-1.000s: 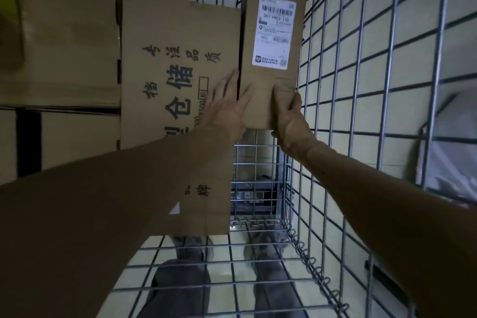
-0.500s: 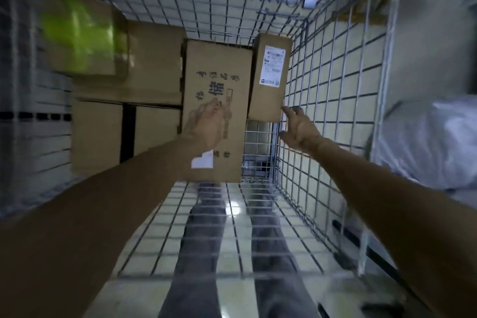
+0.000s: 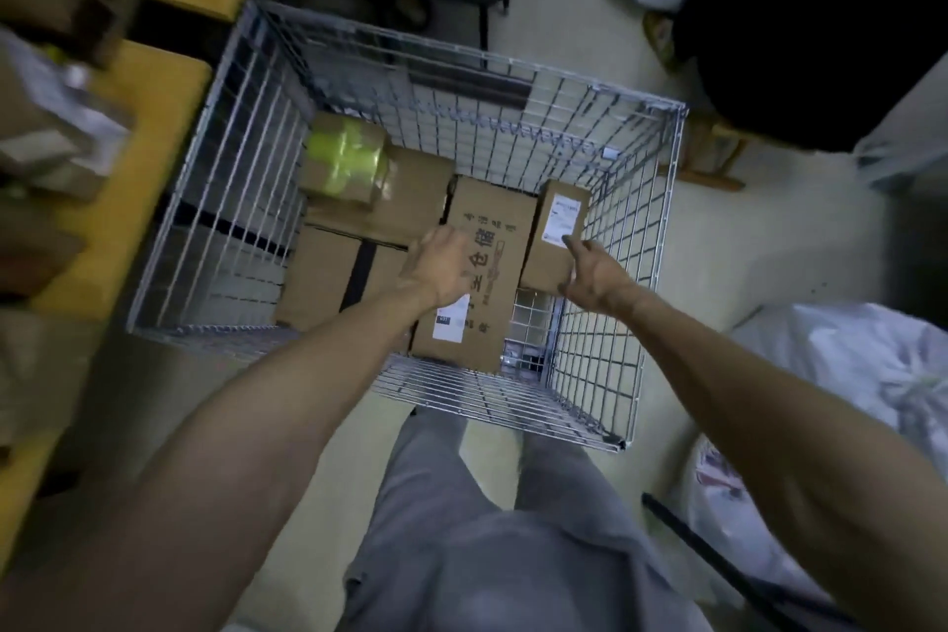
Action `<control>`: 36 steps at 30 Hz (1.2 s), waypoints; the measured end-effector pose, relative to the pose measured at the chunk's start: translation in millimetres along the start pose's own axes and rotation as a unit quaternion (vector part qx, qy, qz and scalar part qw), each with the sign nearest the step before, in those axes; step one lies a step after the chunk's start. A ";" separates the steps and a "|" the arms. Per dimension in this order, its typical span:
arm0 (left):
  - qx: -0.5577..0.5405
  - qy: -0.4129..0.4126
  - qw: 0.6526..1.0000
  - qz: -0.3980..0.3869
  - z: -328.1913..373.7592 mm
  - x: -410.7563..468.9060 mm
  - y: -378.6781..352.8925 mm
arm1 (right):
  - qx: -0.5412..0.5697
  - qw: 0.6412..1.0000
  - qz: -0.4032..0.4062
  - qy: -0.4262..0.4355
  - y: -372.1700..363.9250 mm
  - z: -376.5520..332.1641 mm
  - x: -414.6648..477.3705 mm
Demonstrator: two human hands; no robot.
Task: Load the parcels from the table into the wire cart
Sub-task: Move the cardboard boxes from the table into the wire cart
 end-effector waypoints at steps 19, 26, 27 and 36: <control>0.044 0.159 0.952 0.258 36.8 -227.9 115.9 | -0.229 0.932 0.086 0.268 113.0 -139.8 -140.2; 0.071 0.237 0.911 0.331 -10.6 -355.6 171.4 | -0.291 0.878 0.116 0.362 117.6 -257.2 -223.6; 0.073 0.251 0.903 0.341 -20.0 -374.7 176.8 | -0.299 0.872 0.119 0.368 114.7 -273.5 -235.2; 0.101 0.330 0.857 0.382 -101.0 -540.6 207.9 | -0.302 0.839 0.138 0.430 59.4 -406.6 -337.7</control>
Point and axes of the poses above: each hand's wrist, its own x-axis towards the middle knuckle, its own y-axis out of the back of the hand, z = x × y, the point moved 4 cm from there along x, towards the middle knuckle, and after that the axes turned 2 degrees about -x, right-handed, at the moved point
